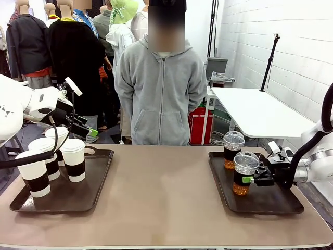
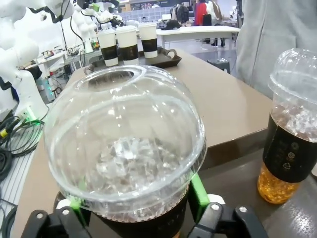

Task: Distribute the coffee onto the tray.
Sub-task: Pick up another iced Americano from the middle of the table and place it on the right Handle tray.

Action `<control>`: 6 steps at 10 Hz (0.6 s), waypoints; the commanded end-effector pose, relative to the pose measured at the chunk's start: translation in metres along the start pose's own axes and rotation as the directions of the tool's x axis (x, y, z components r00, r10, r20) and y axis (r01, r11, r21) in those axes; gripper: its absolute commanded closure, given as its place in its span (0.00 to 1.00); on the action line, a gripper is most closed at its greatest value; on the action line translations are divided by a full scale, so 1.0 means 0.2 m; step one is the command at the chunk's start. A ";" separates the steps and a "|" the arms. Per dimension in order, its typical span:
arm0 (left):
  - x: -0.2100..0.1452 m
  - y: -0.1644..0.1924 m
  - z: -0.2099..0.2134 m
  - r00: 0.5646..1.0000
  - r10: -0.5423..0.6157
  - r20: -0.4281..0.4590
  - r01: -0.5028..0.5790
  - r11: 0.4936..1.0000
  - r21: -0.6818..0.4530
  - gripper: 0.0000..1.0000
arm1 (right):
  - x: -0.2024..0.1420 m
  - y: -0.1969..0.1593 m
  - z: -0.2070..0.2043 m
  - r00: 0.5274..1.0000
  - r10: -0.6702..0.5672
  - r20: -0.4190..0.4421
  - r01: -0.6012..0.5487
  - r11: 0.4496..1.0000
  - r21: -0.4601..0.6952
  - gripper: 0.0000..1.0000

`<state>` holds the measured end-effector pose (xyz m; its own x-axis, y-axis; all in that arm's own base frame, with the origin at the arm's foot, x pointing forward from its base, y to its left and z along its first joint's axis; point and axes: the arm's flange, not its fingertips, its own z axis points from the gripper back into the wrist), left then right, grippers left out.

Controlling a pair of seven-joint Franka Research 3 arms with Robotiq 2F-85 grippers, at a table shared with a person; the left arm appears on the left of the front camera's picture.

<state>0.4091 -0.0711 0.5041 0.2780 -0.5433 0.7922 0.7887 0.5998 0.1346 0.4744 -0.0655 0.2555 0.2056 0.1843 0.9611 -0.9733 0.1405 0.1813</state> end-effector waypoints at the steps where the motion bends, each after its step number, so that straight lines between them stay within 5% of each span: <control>1: -0.01 0.00 0.00 1.000 0.004 0.002 -0.004 1.000 -0.006 0.00 | 0.00 0.03 0.03 0.999 -0.045 0.009 0.045 0.999 0.006 0.00; 6: -0.01 0.00 0.00 1.000 0.004 0.002 -0.004 1.000 -0.006 0.00 | -0.09 0.13 0.17 0.994 -0.105 0.015 0.106 0.993 -0.051 0.00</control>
<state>0.4091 -0.0711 0.5041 0.2780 -0.5433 0.7922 0.7887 0.5998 0.1346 0.4529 -0.0942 0.2439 0.2874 0.1670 0.9431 -0.9466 0.1998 0.2531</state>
